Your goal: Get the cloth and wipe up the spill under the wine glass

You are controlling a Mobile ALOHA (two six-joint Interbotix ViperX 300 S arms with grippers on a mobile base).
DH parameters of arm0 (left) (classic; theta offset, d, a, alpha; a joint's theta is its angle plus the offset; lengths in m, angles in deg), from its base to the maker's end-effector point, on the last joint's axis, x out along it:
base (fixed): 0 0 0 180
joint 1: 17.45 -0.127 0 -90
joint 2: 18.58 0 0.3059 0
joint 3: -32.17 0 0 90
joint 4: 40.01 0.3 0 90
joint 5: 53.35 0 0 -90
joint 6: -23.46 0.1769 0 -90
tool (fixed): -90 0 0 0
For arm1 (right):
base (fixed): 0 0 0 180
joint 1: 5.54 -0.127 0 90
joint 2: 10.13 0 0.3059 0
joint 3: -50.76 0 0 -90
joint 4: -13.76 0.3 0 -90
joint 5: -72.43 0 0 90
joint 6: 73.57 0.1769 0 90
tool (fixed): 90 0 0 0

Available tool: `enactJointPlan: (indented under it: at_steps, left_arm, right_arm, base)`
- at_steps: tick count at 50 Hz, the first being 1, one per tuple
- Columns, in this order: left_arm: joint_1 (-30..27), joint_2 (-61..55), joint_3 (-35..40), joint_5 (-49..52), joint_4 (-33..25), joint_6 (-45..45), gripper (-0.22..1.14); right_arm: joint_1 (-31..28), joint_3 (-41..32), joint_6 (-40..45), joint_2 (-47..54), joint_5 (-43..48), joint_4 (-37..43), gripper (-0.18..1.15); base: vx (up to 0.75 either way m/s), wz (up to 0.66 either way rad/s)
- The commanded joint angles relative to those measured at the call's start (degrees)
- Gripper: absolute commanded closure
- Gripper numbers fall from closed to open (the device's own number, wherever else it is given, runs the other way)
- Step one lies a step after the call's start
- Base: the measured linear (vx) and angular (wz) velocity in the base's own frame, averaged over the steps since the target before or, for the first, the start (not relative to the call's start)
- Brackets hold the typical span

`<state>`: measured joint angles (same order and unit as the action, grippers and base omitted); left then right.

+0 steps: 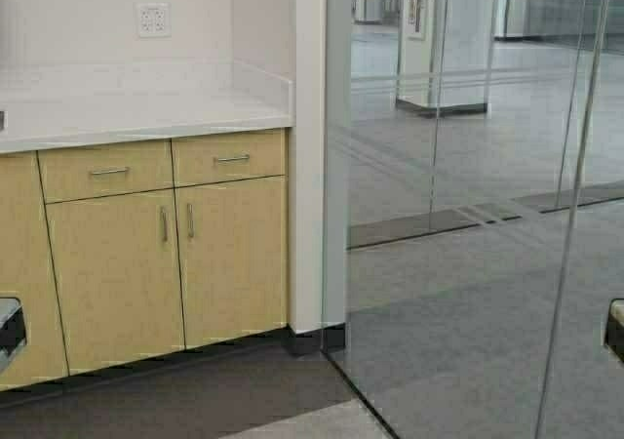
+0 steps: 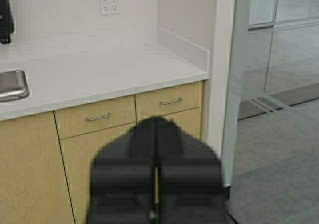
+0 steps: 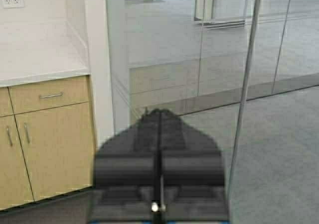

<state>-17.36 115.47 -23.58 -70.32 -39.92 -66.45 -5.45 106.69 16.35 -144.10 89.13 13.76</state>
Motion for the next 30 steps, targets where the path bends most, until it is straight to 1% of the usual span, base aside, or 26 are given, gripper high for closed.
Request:
enactJointPlan:
  at_steps: [1,9,21,30]
  left_arm:
    - [0.4,3.4,-1.3,-0.1,-0.2,-1.0,0.93]
    - [0.4,4.1,-0.4,0.0,0.3,-0.4,0.89]
    - [0.4,-1.8,0.7,-0.1,0.4,-1.7,0.89]
    - [0.4,-2.1,0.6,-0.3,0.4,-1.9,0.89]
  right_arm:
    - [0.4,0.6,0.4,0.5,0.2,0.1,0.94]
    - [0.4,0.3,1.3,0.6,0.2,0.1,0.92]
    - [0.4,0.0,1.5,1.1,0.0,-0.1,0.92]
    - [0.4,-0.2,1.6,2.2,0.1,-0.2,0.92]
  base:
    - [0.0,0.0]
    - [0.01,0.0]
    - [0.03,0.04]
    - [0.1,0.08]
